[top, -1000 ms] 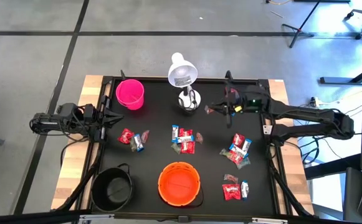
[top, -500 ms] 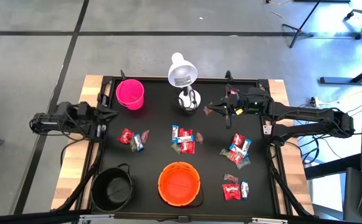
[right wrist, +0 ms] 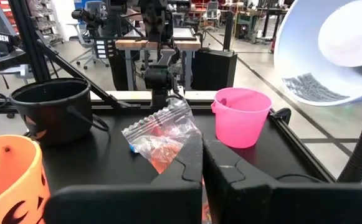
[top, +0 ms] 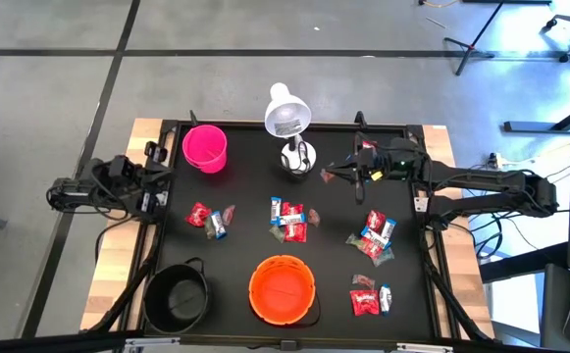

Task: Sort candy
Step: Put the orange candy into the pink bucket

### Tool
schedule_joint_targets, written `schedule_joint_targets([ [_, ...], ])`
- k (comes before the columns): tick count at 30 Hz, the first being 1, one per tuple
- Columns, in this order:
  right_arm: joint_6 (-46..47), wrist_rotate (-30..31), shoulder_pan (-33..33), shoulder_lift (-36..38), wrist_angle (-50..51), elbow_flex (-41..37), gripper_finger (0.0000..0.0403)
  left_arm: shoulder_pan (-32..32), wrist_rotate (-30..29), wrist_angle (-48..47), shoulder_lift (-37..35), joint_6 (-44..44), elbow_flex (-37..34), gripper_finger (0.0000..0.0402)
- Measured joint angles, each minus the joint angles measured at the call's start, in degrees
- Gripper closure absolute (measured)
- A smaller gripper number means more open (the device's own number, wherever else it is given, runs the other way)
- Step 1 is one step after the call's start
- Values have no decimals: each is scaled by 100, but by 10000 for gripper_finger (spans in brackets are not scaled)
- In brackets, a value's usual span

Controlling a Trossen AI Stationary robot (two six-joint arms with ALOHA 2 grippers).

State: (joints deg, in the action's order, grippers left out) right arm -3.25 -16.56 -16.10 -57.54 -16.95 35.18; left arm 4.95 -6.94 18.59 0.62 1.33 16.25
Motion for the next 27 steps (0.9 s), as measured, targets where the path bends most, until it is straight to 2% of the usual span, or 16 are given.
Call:
schedule_joint_targets([
  [3, 0, 1, 0, 0, -1, 0, 403, 0, -57, 176, 10, 276, 0, 395],
  [5, 1, 1, 0, 0, 0, 0, 403, 0, 128, 195, 15, 505, 0, 395],
  [12, 43, 74, 0, -5, -268, 0, 403, 0, 92, 449, 336, 505, 0, 395],
  [17, 63, 14, 0, -122, -763, 0, 403, -6, -1218, 767, 1410, 160, 2, 395],
  [19, 146, -5, 0, -203, -965, 0, 403, -6, -1509, 999, 1903, 76, 2, 395],
  [21, 231, -65, 0, -318, -1135, 0, 403, -8, -1633, 1306, 2431, 108, 2, 395],
  [24, 325, -151, 0, -502, -1369, 0, 403, -17, -1509, 1887, 3224, 649, 54, 392],
  [27, 435, -324, 1, -690, -1584, 0, 403, -17, -1375, 2168, 3871, 788, 322, 369],
])
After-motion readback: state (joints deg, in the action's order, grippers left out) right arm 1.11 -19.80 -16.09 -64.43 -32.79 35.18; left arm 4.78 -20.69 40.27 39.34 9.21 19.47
